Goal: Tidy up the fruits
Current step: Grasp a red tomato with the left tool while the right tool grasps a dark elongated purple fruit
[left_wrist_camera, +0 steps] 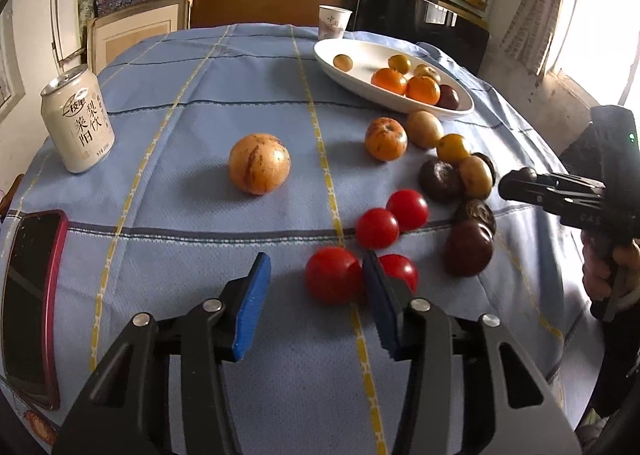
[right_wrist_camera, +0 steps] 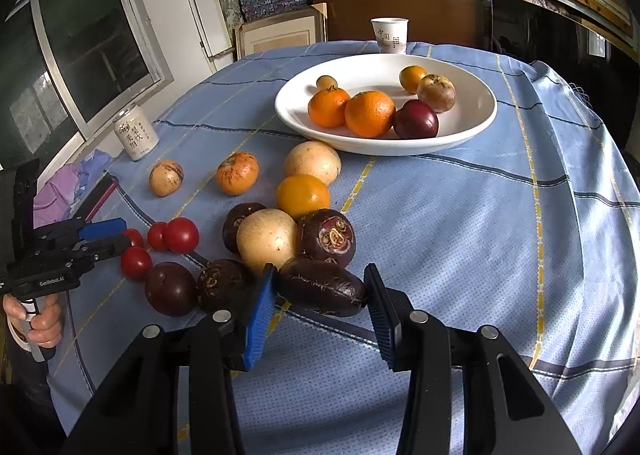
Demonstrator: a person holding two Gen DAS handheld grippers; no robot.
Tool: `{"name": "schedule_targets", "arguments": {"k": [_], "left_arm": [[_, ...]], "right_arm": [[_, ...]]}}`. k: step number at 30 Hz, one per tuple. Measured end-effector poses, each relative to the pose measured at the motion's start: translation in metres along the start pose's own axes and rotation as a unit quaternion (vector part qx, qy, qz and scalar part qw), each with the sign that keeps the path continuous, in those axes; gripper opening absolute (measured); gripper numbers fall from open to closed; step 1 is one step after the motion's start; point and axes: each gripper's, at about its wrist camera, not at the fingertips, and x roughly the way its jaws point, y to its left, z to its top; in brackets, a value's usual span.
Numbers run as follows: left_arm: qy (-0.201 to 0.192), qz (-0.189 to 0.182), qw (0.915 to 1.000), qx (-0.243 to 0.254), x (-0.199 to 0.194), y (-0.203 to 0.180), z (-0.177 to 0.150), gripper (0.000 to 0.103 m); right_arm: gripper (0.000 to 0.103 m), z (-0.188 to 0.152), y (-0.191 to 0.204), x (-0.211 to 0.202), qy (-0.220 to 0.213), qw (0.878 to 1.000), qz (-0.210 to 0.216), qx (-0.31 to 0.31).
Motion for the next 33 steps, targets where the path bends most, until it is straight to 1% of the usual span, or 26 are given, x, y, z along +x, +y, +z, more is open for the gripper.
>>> {"name": "schedule_targets", "arguments": {"k": [8,10,11,12,14,17,19,21,24,28,33], "left_arm": [[0.024,-0.008,0.9996,0.012,0.011,-0.001,0.012,0.046],[0.033,-0.026,0.9991,0.001,0.008,0.0,0.009,0.034],[0.036,-0.033,0.9988,-0.001,0.005,-0.001,0.006,0.032],[0.037,-0.03,0.9989,0.004,0.002,-0.003,0.003,0.031],[0.037,-0.022,0.999,0.012,0.003,-0.006,0.004,0.031],[0.042,-0.025,0.9988,0.006,0.015,-0.007,0.015,0.032],[0.053,-0.027,0.9982,0.007,0.025,-0.009,0.022,0.032],[0.067,-0.038,0.997,-0.007,0.03,-0.006,0.026,0.032],[0.082,-0.049,0.9948,-0.035,0.028,0.0,0.023,0.032],[0.084,-0.033,0.9956,-0.025,0.021,-0.005,0.014,0.032],[0.072,-0.007,0.9971,-0.022,0.033,-0.01,0.028,0.032]], "right_arm": [[0.045,0.001,0.003,-0.002,-0.002,1.0,0.003,-0.004],[0.045,0.001,0.003,-0.003,-0.002,1.0,0.006,-0.003],[0.045,0.001,0.002,-0.002,-0.001,1.0,0.004,-0.003],[0.045,0.001,0.002,-0.002,-0.001,1.0,0.003,-0.003],[0.045,0.001,0.002,-0.003,-0.002,1.0,0.003,-0.002],[0.045,0.001,0.004,-0.005,-0.007,1.0,0.008,-0.004],[0.045,0.001,0.004,-0.005,-0.007,1.0,0.008,-0.005],[0.045,0.001,0.003,-0.005,-0.004,1.0,0.007,-0.002],[0.045,0.001,0.002,-0.005,0.0,1.0,0.008,0.004],[0.045,0.001,0.005,-0.007,-0.004,1.0,0.012,-0.002],[0.045,0.0,0.009,-0.006,-0.004,1.0,0.014,-0.01]]}}
